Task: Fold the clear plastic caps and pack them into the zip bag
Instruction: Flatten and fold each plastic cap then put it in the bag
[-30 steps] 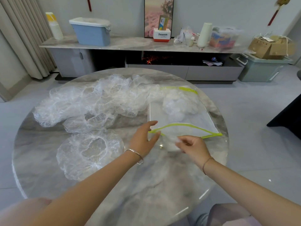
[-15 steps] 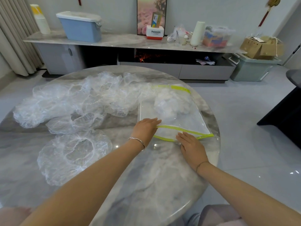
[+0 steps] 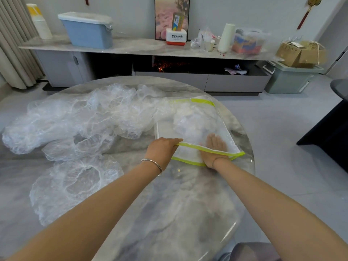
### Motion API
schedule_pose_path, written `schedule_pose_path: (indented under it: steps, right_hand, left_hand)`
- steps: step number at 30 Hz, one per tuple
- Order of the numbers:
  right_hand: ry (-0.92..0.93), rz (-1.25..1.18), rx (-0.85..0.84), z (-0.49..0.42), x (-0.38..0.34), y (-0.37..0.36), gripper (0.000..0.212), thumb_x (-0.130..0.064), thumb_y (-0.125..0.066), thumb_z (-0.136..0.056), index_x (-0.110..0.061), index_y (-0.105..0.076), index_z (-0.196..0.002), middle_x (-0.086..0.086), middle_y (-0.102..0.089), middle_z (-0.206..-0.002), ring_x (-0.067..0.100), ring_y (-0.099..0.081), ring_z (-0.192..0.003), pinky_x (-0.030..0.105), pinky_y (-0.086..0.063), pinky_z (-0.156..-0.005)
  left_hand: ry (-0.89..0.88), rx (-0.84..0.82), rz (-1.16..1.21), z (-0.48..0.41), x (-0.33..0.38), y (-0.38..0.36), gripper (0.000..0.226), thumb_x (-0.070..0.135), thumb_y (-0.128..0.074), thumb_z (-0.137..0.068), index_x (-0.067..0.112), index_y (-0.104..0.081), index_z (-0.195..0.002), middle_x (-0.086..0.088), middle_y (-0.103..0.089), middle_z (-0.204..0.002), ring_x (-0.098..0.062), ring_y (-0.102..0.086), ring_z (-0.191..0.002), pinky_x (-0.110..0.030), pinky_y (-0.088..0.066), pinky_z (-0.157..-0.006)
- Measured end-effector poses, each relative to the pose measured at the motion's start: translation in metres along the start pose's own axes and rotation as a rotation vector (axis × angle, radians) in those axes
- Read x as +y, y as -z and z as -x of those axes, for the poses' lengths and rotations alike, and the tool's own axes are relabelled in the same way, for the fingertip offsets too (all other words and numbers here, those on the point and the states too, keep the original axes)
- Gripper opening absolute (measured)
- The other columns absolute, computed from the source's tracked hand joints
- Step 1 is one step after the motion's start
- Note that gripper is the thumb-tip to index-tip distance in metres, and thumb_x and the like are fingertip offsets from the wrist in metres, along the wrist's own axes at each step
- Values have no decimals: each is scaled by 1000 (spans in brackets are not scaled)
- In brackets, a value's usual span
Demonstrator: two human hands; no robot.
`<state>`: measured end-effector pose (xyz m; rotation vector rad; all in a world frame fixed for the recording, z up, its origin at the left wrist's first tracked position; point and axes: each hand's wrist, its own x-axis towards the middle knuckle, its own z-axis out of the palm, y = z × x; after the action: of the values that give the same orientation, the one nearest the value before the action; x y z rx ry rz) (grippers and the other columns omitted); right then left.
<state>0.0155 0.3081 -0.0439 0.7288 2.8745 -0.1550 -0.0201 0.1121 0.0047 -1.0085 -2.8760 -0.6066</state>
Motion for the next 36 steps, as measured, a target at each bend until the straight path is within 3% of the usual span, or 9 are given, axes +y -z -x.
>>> schedule_pose_path:
  steps: [7,12,16,19,21,25,27,32,36]
  right_hand:
    - [110,-47,52,39,5,3,61,-47,-19,-101,-20,3,-151,4,13,-158,24,9,-146,39,6,-117]
    - [228,-108,-138,99,-6,6,59,-46,-21,-101,-24,0,-151,2,10,-159,22,7,-146,37,4,-117]
    - [380,-114,-195,128,-18,10,54,-43,-25,-102,-27,-10,-150,-1,5,-159,16,0,-146,32,-1,-116]
    - [404,-115,-224,137,-31,9,53,-42,-25,-102,-25,-11,-150,0,6,-159,14,0,-146,31,-3,-116]
    - [409,-133,-239,140,-42,7,53,-41,-26,-102,-24,-12,-151,1,6,-159,14,0,-146,31,-4,-116]
    - [427,-188,-240,143,-57,2,52,-41,-27,-102,-23,-19,-149,-1,2,-159,12,-2,-146,31,-4,-117]
    - [454,-203,-219,143,-61,-1,50,-42,-29,-101,-23,-24,-148,-2,-2,-159,11,-3,-146,31,-5,-117]
    - [585,-351,-67,146,-68,1,54,-47,-39,-97,-24,-30,-145,-7,-12,-157,9,-11,-144,30,-11,-117]
    - [921,-283,221,150,-76,11,93,-33,-65,-74,-32,-10,-149,-8,-4,-158,11,-7,-144,32,-11,-116]
  left_hand:
    - [8,-46,-38,3,2,2,41,34,-39,-100,32,-40,-140,4,-55,-134,-20,-50,-119,-30,-38,-90]
    - [-16,-172,-210,43,-21,11,73,58,-38,-92,21,-11,-150,3,-16,-156,-20,-19,-142,-33,-15,-112]
    - [181,-226,-413,93,-66,34,82,62,-30,-92,18,9,-149,-1,7,-158,-24,1,-146,-40,-4,-117]
    - [340,-222,-494,125,-96,54,87,64,-37,-89,11,-3,-148,-7,-11,-155,-27,-21,-139,-36,-27,-111]
    - [450,-247,-425,138,-109,63,80,62,-48,-86,11,-20,-141,-6,-29,-142,-23,-41,-123,-31,-44,-95]
    - [534,-264,-197,148,-122,67,22,39,-54,-90,23,-52,-106,4,-58,-113,-15,-57,-99,-24,-46,-79]
    - [534,-175,-191,151,-124,68,11,26,-47,-93,22,-58,-94,5,-64,-102,-16,-60,-91,-26,-49,-77]
    - [356,79,19,154,-127,71,10,29,-52,-94,26,-61,-95,12,-64,-99,-9,-59,-94,-27,-48,-79]
    - [111,36,266,156,-99,67,8,28,-56,-92,26,-63,-95,15,-63,-95,-3,-56,-92,-22,-44,-82]
